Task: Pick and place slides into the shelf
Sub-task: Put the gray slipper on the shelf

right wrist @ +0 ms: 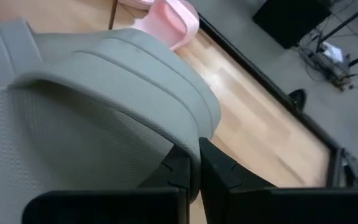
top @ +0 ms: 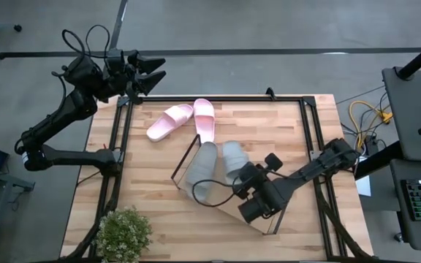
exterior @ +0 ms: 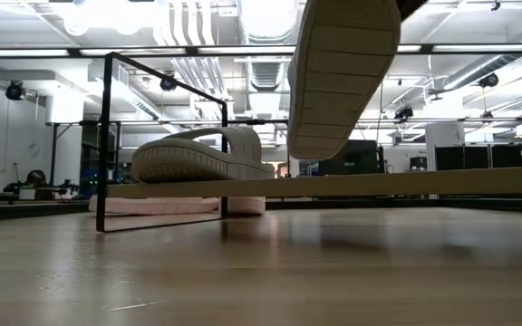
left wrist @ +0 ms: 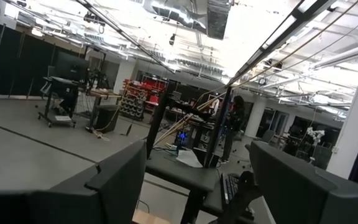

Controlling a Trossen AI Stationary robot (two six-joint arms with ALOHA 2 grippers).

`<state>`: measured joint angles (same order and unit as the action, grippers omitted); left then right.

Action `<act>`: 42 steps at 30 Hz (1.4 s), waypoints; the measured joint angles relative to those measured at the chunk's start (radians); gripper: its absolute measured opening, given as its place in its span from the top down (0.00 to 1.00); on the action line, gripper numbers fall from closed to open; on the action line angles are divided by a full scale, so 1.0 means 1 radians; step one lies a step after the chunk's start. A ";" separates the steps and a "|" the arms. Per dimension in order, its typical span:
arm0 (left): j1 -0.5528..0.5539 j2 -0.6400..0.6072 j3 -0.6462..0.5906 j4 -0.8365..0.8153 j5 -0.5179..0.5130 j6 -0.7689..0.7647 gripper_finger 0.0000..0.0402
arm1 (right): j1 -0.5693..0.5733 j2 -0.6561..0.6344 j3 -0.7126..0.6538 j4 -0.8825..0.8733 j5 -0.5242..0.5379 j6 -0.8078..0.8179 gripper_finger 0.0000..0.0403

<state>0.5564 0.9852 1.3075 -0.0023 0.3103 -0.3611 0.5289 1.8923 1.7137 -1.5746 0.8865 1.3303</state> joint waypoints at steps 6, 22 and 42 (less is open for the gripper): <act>0.000 0.002 0.000 -0.036 0.000 -0.001 0.32 | 0.035 0.019 -0.058 0.004 -0.009 0.140 0.98; 0.000 0.007 0.000 -0.052 0.000 -0.001 0.32 | 0.047 0.176 0.004 0.003 -0.050 0.332 0.98; 0.000 0.008 0.000 -0.052 0.002 0.000 0.32 | 0.031 0.424 0.321 0.001 -0.054 0.333 0.98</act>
<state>0.5564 0.9932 1.3071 -0.0544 0.3120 -0.3614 0.5602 2.3162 2.0343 -1.5734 0.8321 1.6628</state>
